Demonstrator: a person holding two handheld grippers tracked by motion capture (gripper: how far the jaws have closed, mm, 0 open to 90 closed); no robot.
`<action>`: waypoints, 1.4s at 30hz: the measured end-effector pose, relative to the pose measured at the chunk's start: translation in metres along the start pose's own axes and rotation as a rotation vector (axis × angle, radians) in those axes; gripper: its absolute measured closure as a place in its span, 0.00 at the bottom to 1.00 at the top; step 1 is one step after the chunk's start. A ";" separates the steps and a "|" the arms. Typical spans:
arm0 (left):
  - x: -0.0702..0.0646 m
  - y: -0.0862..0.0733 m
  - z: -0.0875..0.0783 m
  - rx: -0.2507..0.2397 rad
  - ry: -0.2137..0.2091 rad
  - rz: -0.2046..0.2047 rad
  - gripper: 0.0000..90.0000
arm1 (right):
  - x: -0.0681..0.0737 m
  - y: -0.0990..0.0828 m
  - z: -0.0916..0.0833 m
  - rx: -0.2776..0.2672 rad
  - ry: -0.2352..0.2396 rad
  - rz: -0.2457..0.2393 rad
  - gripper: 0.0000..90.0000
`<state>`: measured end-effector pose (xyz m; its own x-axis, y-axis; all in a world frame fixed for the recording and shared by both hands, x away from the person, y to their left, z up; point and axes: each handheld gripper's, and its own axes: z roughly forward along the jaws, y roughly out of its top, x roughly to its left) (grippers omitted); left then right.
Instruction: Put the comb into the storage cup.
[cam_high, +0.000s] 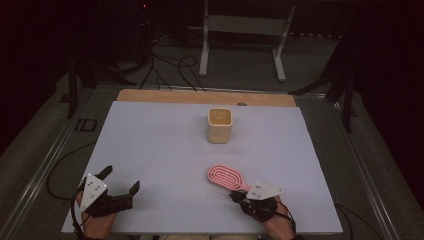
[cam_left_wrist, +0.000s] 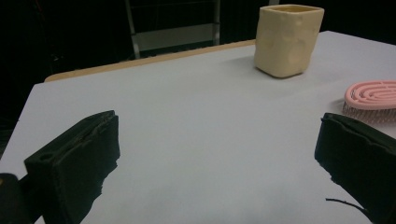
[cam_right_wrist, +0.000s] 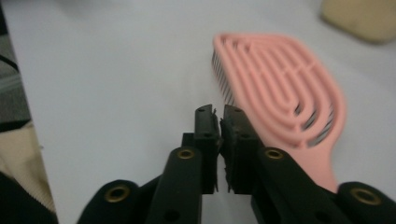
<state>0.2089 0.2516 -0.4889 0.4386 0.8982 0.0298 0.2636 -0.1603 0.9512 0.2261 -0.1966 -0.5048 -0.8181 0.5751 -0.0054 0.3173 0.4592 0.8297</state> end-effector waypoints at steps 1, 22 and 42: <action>0.000 0.000 0.000 0.000 0.000 -0.002 0.01 | -0.005 0.002 -0.007 -0.033 -0.012 0.016 0.87; 0.002 0.007 -0.004 -0.020 0.008 -0.006 0.00 | -0.064 0.003 -0.084 -0.302 -0.242 0.161 0.39; -0.002 0.003 -0.001 -0.014 -0.027 -0.006 0.00 | -0.065 -0.022 -0.084 -0.299 -0.347 0.231 0.12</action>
<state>0.2075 0.2500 -0.4859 0.4605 0.8875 0.0161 0.2539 -0.1490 0.9557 0.2322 -0.3004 -0.4755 -0.5192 0.8530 0.0540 0.2783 0.1090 0.9543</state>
